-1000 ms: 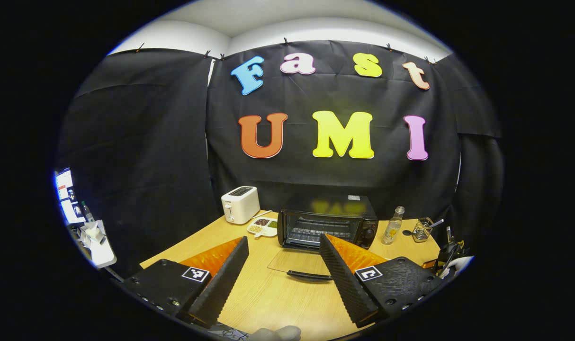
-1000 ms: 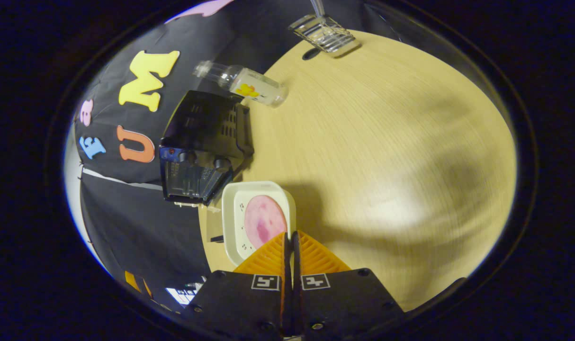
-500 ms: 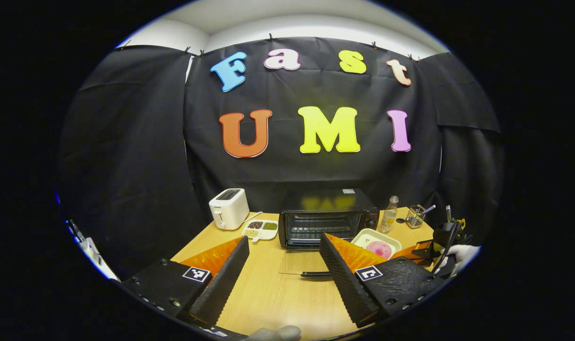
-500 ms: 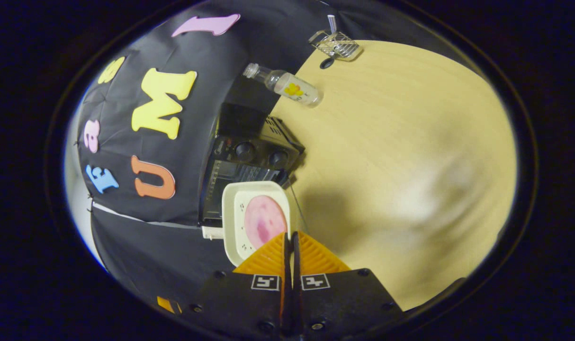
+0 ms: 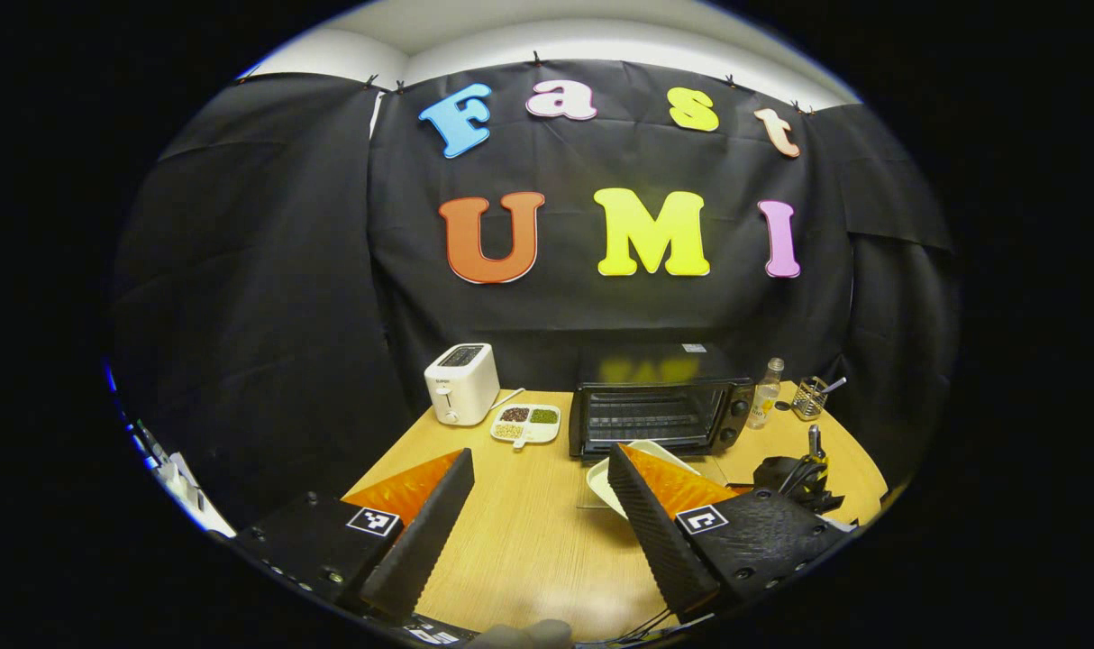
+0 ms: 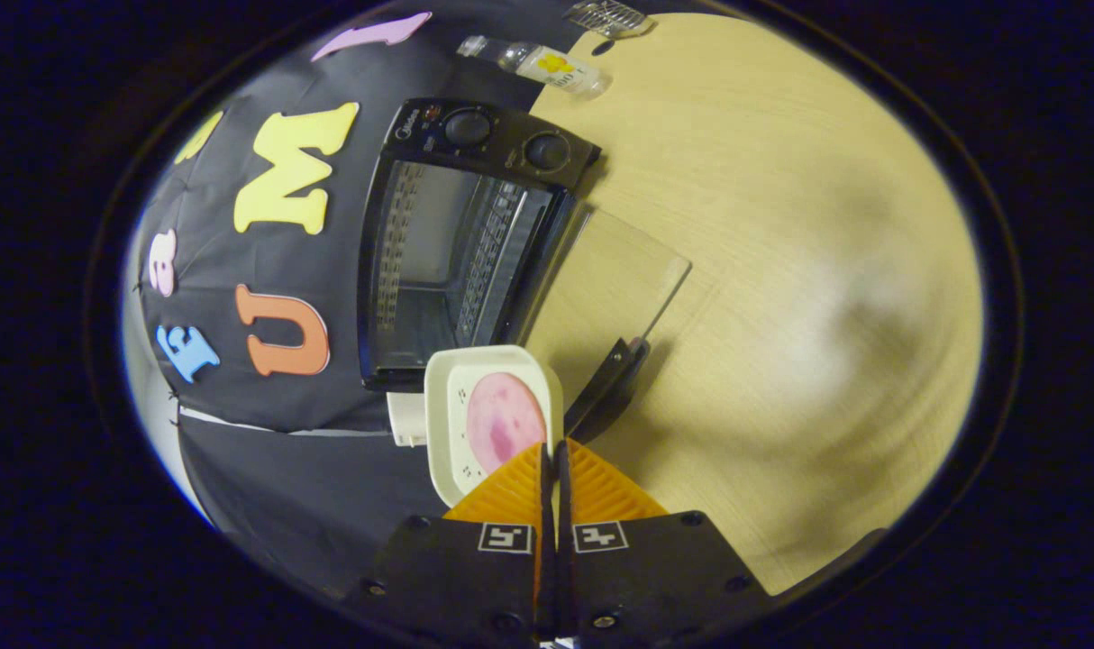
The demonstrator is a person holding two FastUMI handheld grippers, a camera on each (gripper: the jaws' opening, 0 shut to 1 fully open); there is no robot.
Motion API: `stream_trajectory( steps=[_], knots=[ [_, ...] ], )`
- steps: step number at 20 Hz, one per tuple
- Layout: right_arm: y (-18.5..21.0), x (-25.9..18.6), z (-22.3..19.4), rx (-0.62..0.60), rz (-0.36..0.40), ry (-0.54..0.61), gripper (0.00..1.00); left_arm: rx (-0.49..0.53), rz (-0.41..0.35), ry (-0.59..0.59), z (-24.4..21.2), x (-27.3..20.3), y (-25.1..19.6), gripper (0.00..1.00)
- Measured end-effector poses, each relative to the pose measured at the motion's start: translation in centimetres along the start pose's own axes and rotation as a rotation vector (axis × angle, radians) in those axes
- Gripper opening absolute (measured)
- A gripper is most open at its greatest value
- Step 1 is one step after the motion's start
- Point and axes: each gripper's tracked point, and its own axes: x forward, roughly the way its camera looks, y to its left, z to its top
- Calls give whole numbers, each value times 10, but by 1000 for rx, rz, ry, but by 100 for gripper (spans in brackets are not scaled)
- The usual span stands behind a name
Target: Open the electric oven with the left hand, put the food in, and close the electric oven.
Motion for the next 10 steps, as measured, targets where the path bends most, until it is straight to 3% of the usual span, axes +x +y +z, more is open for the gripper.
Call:
stream_trajectory(
  steps=[10],
  knots=[
    [41, 55, 104, -39, -16, -137, 4, -6, 101, 22, -8, 8, 28, 96]
  ],
)
